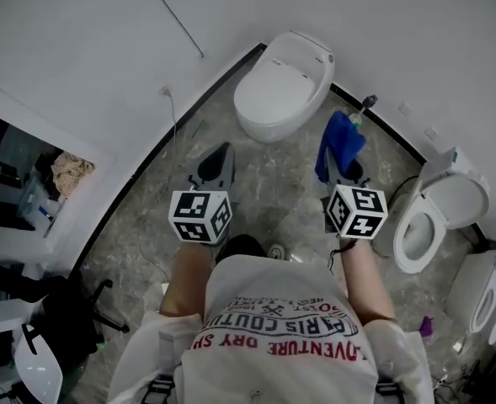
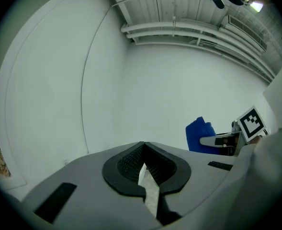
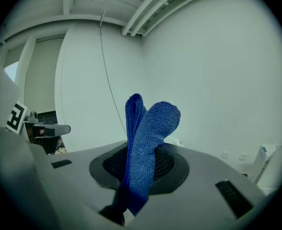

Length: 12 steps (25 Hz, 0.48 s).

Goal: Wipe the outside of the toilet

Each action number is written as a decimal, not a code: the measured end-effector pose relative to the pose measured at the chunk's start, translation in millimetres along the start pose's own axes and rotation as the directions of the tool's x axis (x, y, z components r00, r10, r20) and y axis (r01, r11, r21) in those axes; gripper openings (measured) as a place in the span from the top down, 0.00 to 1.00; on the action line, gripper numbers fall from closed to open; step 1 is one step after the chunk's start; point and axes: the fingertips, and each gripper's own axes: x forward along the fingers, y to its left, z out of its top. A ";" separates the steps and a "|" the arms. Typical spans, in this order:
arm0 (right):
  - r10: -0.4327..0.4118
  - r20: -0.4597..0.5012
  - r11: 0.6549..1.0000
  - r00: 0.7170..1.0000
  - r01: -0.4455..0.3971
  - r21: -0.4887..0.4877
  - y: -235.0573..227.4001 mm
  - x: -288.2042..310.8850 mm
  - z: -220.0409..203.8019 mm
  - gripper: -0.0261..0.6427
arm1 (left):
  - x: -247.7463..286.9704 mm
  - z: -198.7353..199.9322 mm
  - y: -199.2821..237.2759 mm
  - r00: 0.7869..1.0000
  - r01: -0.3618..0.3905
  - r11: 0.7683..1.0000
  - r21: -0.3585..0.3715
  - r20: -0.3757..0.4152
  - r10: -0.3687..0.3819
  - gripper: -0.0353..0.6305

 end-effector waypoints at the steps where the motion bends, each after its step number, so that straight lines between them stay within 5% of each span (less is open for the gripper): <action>1: -0.002 -0.004 1.000 1.000 0.002 0.006 -8.9 10.8 2.0 0.85 | 12.6 0.2 1.9 1.000 0.001 1.000 -0.002 -0.008 -0.001 0.94; 12: -0.098 -0.077 0.994 0.992 0.102 0.050 -99.8 176.4 14.4 0.85 | 210.0 14.0 64.1 0.995 0.079 0.997 -0.014 -0.053 -0.079 0.94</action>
